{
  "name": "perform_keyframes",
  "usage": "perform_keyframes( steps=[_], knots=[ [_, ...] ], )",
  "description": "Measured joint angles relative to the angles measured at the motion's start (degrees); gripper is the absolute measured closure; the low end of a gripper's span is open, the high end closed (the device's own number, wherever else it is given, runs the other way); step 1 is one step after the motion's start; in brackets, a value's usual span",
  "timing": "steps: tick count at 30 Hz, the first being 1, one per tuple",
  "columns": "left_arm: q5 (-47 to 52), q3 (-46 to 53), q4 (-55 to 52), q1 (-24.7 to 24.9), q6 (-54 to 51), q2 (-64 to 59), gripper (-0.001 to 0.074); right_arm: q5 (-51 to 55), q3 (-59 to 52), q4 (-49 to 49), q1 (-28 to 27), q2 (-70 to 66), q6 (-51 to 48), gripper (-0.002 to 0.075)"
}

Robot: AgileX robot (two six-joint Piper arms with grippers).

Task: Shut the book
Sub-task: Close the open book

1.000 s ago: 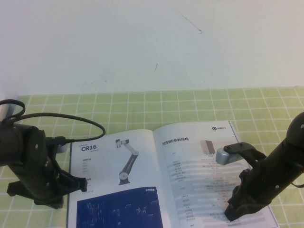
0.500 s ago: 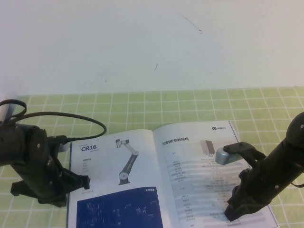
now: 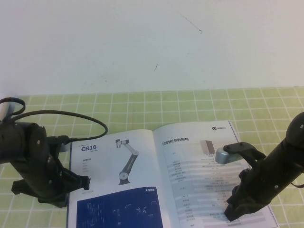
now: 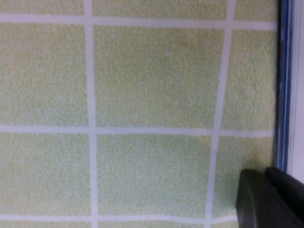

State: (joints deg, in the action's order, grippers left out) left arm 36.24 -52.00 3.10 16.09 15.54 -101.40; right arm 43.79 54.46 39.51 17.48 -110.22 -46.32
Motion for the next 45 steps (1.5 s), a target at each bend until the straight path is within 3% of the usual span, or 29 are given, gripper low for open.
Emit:
perform_keyframes(
  steps=[4,13,22,26,32,36,40,45],
  knots=[
    [0.00,-0.12,7.45,-0.34,-9.13,-0.13,0.0737,0.00,0.00,0.00,0.00,0.00,0.34,0.0729],
    [0.03,0.08,44.91,-0.22,-38.22,-1.66,0.0737,0.00,-0.04,0.33,0.00,0.00,0.34,0.0729],
    [13.09,0.16,79.07,-0.11,-66.71,-2.22,0.0737,-0.53,-0.25,0.81,0.00,0.90,-1.36,0.0729],
    [18.18,0.16,87.83,-0.02,-73.16,-2.22,0.0737,-1.87,-0.37,-2.10,-0.27,5.73,-1.23,0.0729],
    [18.24,0.16,86.66,-0.02,-75.65,-2.22,0.0737,0.13,2.57,-10.39,-2.13,20.93,4.44,0.0729],
    [11.32,0.16,80.16,0.11,-74.12,-0.21,0.0737,0.57,3.79,-10.23,-2.23,30.29,4.52,0.0729],
    [1.11,0.16,66.05,0.11,-63.75,4.79,0.0737,1.54,3.87,-9.69,-2.23,31.61,3.98,0.0729],
    [-3.46,0.16,42.35,0.11,-44.34,8.92,0.0737,1.48,2.60,-9.40,-2.23,23.93,3.76,0.0729]
  ],
)
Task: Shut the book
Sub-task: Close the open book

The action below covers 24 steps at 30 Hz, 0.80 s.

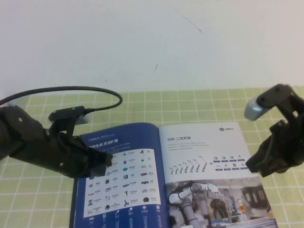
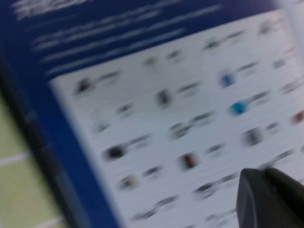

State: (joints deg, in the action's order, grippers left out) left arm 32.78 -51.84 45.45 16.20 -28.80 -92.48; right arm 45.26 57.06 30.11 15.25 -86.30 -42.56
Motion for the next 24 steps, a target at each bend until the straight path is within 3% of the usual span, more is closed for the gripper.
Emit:
perform_keyframes(
  steps=[5,8,16,24],
  knots=[
    [0.49,0.27,-24.23,0.00,20.80,0.26,0.0737,-3.95,-4.06,0.13,0.00,-8.80,-1.16,0.0729],
    [0.86,0.51,-32.64,0.00,28.80,0.26,0.0737,-6.10,-5.82,0.27,0.00,-11.84,-2.00,0.0729],
    [0.97,0.51,-43.11,0.00,37.65,-1.11,0.0737,-7.92,-6.88,0.82,0.00,-15.51,-2.63,0.0729],
    [1.07,0.51,-44.10,0.00,38.50,-5.06,0.0737,-8.57,-7.27,1.81,0.00,-18.10,-2.63,0.0729]
  ],
)
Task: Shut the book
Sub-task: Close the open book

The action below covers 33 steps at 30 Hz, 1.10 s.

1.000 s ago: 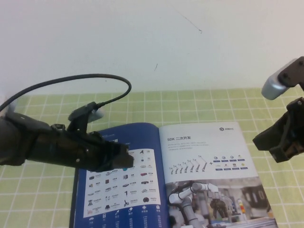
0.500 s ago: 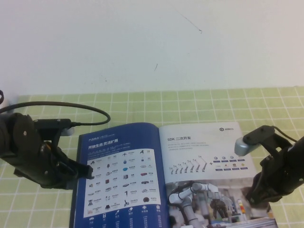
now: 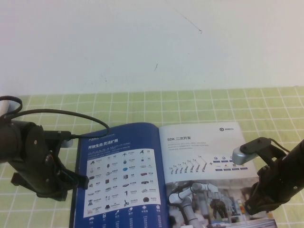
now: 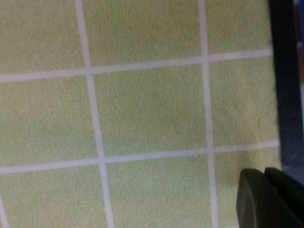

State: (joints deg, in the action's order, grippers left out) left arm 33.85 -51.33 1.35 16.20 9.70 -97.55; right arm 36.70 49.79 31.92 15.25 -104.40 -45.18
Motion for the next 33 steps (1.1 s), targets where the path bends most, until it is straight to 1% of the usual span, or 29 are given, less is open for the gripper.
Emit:
perform_keyframes(
  steps=[22,25,29,31,33],
  knots=[
    [-0.92,-0.39,3.91,0.25,-1.08,-2.74,0.0737,0.00,0.00,0.45,0.00,-0.12,0.00,0.0729],
    [-1.18,-0.49,4.49,2.01,-1.64,-2.74,0.0737,0.00,0.00,0.45,0.00,-0.12,0.00,0.0729],
    [-2.34,-0.49,7.17,5.61,-3.43,-2.88,0.0737,-0.13,0.00,1.40,0.00,-0.12,0.00,0.0729],
    [-3.18,-0.53,10.42,7.51,-5.35,-3.00,0.0737,-0.13,0.00,2.96,0.00,-0.37,-0.62,0.0729],
    [-3.62,-0.53,16.38,9.57,-8.52,-3.12,0.0737,-0.13,-0.08,5.19,0.00,-0.58,-1.66,0.0729]
  ],
)
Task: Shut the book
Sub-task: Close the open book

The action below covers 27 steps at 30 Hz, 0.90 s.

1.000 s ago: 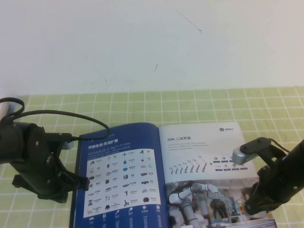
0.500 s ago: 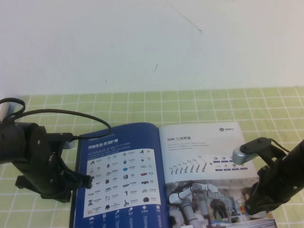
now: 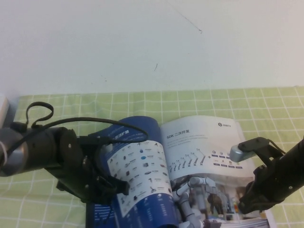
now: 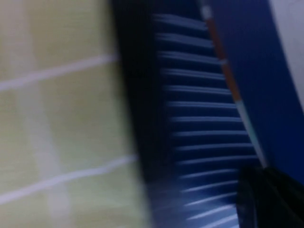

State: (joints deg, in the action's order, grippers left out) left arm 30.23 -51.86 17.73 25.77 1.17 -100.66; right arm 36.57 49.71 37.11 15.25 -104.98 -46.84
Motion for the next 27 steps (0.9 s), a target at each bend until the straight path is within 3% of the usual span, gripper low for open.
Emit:
perform_keyframes(
  steps=[5,11,15,22,27],
  knots=[
    [-0.22,-1.32,16.46,3.59,-11.81,0.00,0.0737,-0.58,-0.28,5.21,0.00,-0.55,-2.94,0.0729],
    [2.22,-6.18,40.79,5.72,-32.98,-0.09,0.0737,-0.22,-0.55,9.88,0.00,-0.40,-7.36,0.0729],
    [5.73,-9.05,49.07,6.03,-42.32,0.03,0.0737,1.24,0.35,8.16,0.00,4.27,-7.52,0.0729],
    [6.36,-9.74,43.38,6.03,-43.41,4.36,0.0737,3.61,4.70,4.12,0.00,20.53,-4.28,0.0729],
    [5.55,-9.74,20.46,6.03,-25.00,7.30,0.0737,5.53,5.10,4.12,0.00,24.51,-4.04,0.0729]
  ],
)
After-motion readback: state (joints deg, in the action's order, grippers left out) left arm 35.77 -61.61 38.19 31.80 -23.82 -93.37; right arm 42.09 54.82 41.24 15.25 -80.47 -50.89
